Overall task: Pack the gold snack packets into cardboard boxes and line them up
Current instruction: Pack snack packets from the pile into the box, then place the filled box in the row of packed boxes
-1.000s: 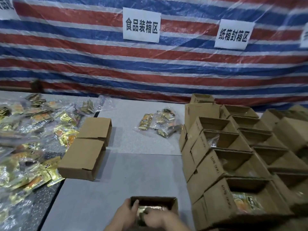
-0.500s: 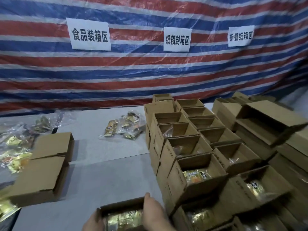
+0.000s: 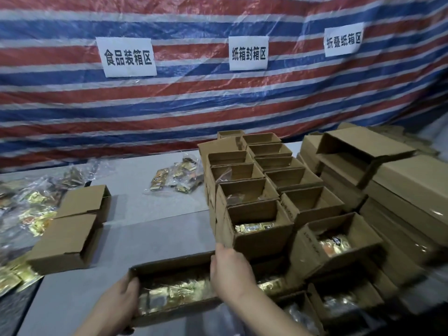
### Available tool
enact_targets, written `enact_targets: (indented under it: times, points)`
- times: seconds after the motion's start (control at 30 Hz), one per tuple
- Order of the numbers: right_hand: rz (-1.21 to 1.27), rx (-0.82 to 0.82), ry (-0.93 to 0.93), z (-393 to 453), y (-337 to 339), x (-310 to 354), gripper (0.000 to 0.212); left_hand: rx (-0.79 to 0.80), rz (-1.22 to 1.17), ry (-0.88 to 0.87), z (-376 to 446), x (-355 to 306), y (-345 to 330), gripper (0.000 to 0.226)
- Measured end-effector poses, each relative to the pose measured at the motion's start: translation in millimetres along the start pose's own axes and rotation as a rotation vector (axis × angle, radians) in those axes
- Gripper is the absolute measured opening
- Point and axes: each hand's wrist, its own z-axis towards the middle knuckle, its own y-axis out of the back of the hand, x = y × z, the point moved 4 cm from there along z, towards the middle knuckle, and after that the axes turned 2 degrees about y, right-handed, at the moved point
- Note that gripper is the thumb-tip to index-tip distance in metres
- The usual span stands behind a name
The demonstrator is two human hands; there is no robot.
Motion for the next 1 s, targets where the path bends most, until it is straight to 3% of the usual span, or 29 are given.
enact_targets:
  times: [0.43, 0.63, 0.73, 1.0]
  points:
    - [-0.193, -0.265, -0.119, -43, 124, -121, 0.011, 0.333, 0.078, -0.191, -34, -99, -117, 0.025]
    - [-0.317, -0.244, -0.162, -18, 131, -151, 0.004, 0.362, -0.044, -0.156, -27, -117, -156, 0.028]
    - [-0.377, -0.192, -0.144, -2, 127, -157, 0.019, 0.352, -0.061, -0.124, -18, -119, -167, 0.03]
    - [-0.373, -0.187, -0.14, 21, 99, -171, 0.036, 0.345, -0.028, -0.082, -6, -116, -183, 0.036]
